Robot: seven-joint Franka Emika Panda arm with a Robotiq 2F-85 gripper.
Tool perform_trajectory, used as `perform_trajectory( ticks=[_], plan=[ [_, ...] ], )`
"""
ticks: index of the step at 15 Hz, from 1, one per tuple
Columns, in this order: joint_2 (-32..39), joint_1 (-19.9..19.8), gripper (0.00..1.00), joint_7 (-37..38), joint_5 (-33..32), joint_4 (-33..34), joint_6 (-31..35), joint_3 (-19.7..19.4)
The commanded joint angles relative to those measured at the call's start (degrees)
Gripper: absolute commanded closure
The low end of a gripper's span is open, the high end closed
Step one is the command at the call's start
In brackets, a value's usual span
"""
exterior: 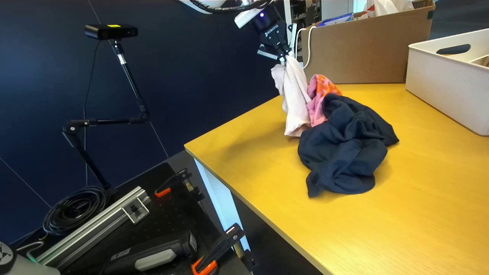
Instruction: Pile all the clothes together
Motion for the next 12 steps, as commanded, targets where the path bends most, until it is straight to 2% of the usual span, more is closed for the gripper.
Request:
perform_trajectory(
  ticks=[1,6,9,11,12],
  plan=[
    [-10.35,0.66,0.99,14.27,-5.36,-13.88,1.84,-1.67],
    [-22.67,-2.85,0.99,30.33,-8.99,-28.34,2.21,-1.93],
    [-28.51,-7.49,0.99,32.19,-9.02,-33.56,1.09,-2.58],
    [-30.18,-11.65,0.99,30.66,-9.36,-34.08,1.01,-3.86],
    [-29.06,-14.09,0.99,28.19,-8.52,-32.3,1.17,-4.66]
  ],
)
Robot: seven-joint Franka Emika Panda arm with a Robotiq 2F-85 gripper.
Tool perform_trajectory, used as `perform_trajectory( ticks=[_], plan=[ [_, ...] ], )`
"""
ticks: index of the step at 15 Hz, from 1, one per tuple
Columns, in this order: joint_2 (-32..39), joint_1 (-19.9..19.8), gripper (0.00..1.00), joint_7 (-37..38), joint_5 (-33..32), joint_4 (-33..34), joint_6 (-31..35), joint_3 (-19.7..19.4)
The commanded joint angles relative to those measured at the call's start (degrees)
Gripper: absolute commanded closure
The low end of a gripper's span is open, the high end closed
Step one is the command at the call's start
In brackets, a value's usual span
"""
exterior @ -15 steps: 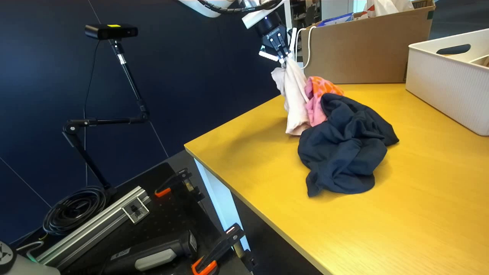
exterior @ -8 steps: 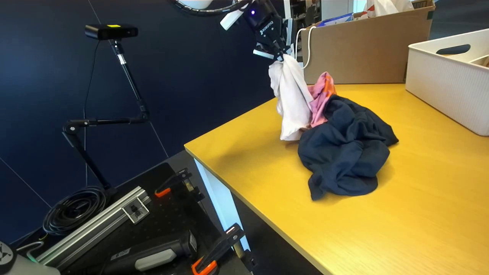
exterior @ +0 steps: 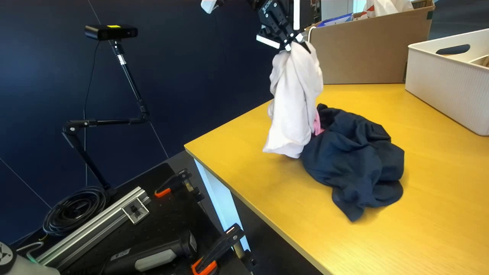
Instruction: Pile all the clothes together
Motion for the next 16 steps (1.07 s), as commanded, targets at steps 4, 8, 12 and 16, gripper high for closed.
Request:
perform_trajectory(
  ticks=[4,8,12,16],
  plan=[
    [6.04,-11.18,0.99,-10.68,1.87,7.42,1.67,-2.78],
    [16.53,-11.05,0.99,-13.0,1.79,11.95,10.69,-0.8],
    [23.31,-9.87,0.99,-17.0,2.54,14.73,21.01,1.36],
    [26.77,-11.19,0.99,-26.1,7.53,15.52,29.75,5.19]
  ],
)
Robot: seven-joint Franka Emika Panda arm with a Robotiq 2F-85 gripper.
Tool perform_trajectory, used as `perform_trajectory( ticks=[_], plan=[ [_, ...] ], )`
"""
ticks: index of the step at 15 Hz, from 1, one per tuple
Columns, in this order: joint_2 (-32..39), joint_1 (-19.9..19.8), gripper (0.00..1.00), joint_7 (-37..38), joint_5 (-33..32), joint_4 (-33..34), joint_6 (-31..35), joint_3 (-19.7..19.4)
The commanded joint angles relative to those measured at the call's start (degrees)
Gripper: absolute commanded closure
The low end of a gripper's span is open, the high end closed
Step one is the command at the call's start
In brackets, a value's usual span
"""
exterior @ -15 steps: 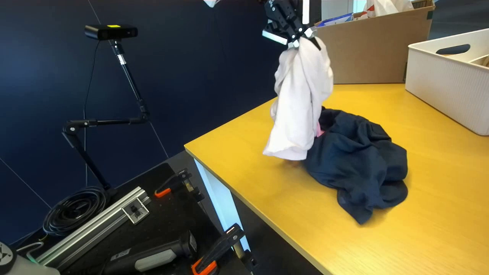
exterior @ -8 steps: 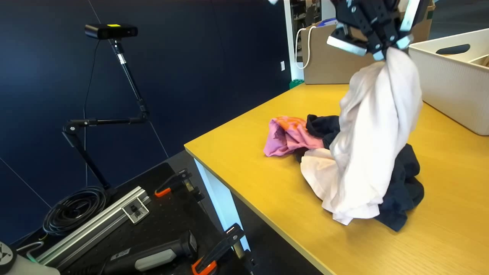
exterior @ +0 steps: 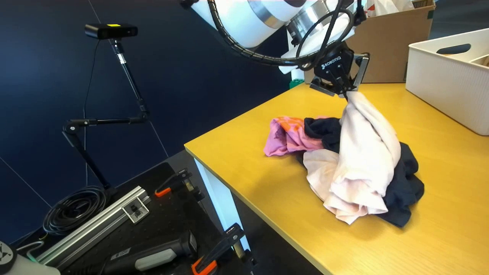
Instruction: Pile all the clothes together
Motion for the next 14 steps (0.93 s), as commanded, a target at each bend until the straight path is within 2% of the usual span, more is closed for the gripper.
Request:
perform_trajectory(
  ticks=[1,4,8,9,11,14],
  plan=[
    [3.41,-2.98,0.99,-12.04,7.78,2.22,5.0,4.62],
    [7.38,-4.42,0.99,-21.44,13.31,2.36,5.48,8.67],
    [10.11,-4.88,0.99,-27.45,16.12,1.73,2.91,11.31],
    [10.63,-4.57,0.72,-28.04,16.07,1.8,3.0,11.29],
    [9.04,-3.54,0.62,-27.02,15.64,-0.14,3.71,10.56],
    [3.63,-0.05,0.41,-21.13,13.87,-5.13,4.99,7.44]
  ],
)
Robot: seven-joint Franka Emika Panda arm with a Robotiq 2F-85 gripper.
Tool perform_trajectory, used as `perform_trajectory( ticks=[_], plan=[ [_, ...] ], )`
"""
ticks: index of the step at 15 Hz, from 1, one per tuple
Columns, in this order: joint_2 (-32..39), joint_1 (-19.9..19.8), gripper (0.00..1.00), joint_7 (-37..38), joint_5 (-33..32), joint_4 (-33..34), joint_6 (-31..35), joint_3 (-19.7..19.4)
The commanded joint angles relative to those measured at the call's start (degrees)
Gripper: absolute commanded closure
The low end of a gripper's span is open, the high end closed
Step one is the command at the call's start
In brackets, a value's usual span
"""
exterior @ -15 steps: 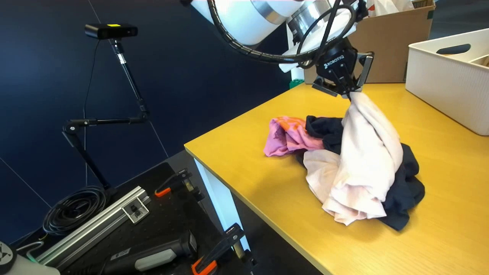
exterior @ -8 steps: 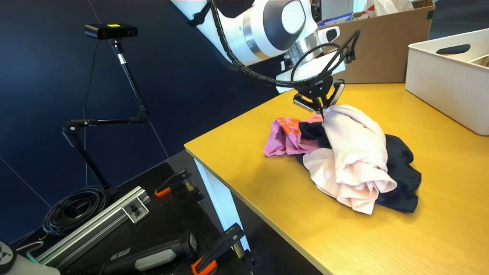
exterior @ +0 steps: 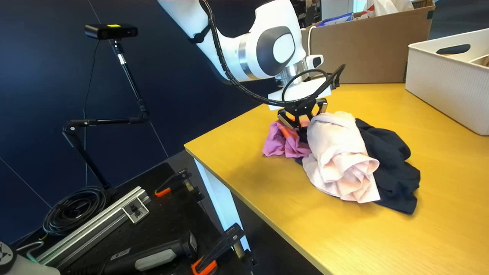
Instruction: Pile all the clothes together
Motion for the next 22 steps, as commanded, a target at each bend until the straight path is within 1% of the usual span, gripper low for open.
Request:
perform_trajectory(
  ticks=[1,3,5,6,9,12,14,16,17,19,22],
  plan=[
    [-7.57,3.41,0.33,4.56,-0.73,-6.92,1.02,-2.58],
    [-12.22,5.72,0.18,7.53,-1.8,-10.94,0.76,-4.04],
    [-15.52,8.0,0.05,10.41,-2.93,-12.98,-0.98,-5.61],
    [-17.08,9.21,0.0,12.42,-3.84,-14.06,-1.53,-6.67],
    [-20.85,11.82,0.0,17.23,-7.47,-16.76,-4.24,-8.94],
    [-20.09,12.63,0.0,19.04,-9.47,-16.05,-8.04,-8.51],
    [-18.14,12.96,0.0,18.95,-10.31,-14.51,-8.96,-7.91],
    [-14.84,13.03,0.0,18.29,-10.58,-11.63,-8.9,-7.87],
    [-13.53,12.76,0.0,16.93,-10.28,-10.83,-8.24,-7.5],
    [-10.43,13.11,0.0,16.74,-10.07,-8.21,-9.04,-7.59],
    [-5.22,12.36,0.0,13.62,-8.6,-3.65,-10.16,-6.77]
  ],
)
